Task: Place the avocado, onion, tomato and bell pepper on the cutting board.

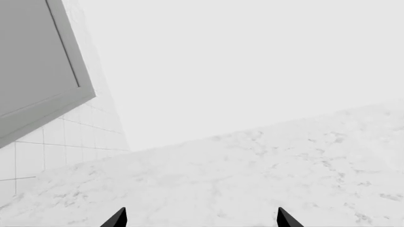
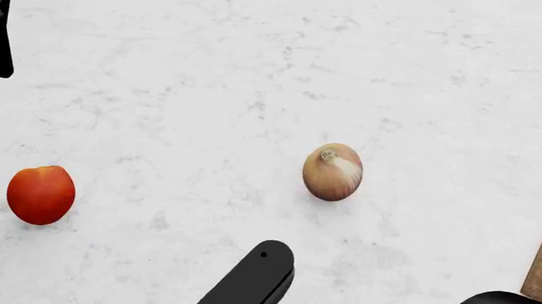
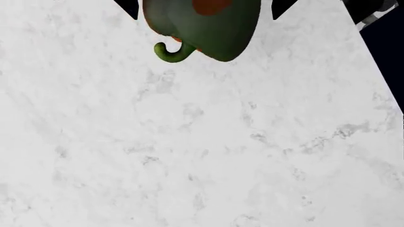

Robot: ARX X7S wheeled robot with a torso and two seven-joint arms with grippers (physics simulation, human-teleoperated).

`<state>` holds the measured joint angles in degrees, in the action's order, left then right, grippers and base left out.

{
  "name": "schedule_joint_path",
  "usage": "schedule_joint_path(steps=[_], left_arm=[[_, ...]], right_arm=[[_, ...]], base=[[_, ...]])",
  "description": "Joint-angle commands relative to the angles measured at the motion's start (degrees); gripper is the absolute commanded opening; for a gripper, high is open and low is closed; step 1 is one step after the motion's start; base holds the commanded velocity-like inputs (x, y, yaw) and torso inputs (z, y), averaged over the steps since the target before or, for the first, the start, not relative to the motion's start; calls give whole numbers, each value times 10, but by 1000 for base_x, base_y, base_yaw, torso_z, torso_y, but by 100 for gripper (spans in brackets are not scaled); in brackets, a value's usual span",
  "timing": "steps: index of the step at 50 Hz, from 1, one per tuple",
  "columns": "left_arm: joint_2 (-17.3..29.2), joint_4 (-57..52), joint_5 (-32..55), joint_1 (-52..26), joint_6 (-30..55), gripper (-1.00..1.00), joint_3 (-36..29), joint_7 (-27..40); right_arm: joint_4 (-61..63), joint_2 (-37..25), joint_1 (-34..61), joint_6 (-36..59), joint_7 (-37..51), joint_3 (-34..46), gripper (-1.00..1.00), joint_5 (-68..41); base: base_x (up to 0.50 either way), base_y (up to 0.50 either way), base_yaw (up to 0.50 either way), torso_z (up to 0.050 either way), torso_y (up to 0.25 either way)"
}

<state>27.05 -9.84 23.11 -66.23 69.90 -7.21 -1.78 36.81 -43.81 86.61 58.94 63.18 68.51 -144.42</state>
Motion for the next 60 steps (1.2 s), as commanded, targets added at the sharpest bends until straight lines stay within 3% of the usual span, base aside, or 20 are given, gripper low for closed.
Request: schedule_joint_path(steps=[1,2,3,20,32,49,53,56,60], left_arm=[[1,-1,2,2,-1,100,2,2],[1,-1,2,2,-1,100,2,2],[1,-2,2,2,0,100,1,2],[0,-5,7,2,2,100,2,5],[-4,-4,9,4,4,100,-8,5],[-2,-4,14,-2,6,100,-8,2],[-22,21,35,-25,60,100,23,8],[-7,24,27,-39,50,100,-23,-8],[-13,42,31,-61,72,100,-33,-11]], right_arm=[[13,-4,-32,-8,-14,10,100,3],[14,-4,-33,-9,-14,10,100,2],[14,-4,-32,-9,-13,10,-100,3],[7,-9,81,-16,11,-38,-100,-41],[4,-33,95,-35,1,-99,-100,22],[-48,-54,154,18,14,-111,-100,80],[-62,-57,161,32,12,-113,-100,98],[-67,-62,162,31,4,-126,-100,120],[-77,-60,162,37,-10,-133,-100,140]], base=[[0,0,0,0,0],[0,0,0,0,0],[0,0,0,0,0],[-1,0,0,0,0],[0,0,0,0,0],[0,0,0,0,0],[0,0,0,0,0],[0,0,0,0,0],[0,0,0,0,0]])
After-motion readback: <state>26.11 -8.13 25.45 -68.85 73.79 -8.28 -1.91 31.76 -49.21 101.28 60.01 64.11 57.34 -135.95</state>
